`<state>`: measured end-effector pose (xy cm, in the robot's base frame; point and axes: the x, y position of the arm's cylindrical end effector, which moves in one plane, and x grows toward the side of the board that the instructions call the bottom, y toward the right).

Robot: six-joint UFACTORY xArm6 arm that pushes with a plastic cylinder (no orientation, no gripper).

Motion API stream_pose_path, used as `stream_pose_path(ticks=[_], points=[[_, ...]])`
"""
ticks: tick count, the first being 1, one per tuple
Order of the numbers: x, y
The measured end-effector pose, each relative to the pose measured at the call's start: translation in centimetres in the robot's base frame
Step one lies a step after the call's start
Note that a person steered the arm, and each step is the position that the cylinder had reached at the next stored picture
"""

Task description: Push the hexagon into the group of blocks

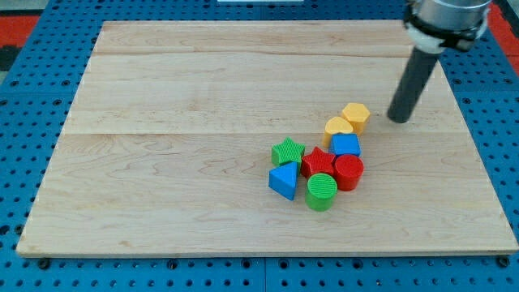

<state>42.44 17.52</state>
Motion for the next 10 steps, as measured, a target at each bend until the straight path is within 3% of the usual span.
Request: stream_pose_path(ticks=[1,4,6,8,10], points=[[-0.2,-5.8],[-4.2,-9.3],[4.1,-9.4],[-0.9,-10.6],[0.0,-18.8]])
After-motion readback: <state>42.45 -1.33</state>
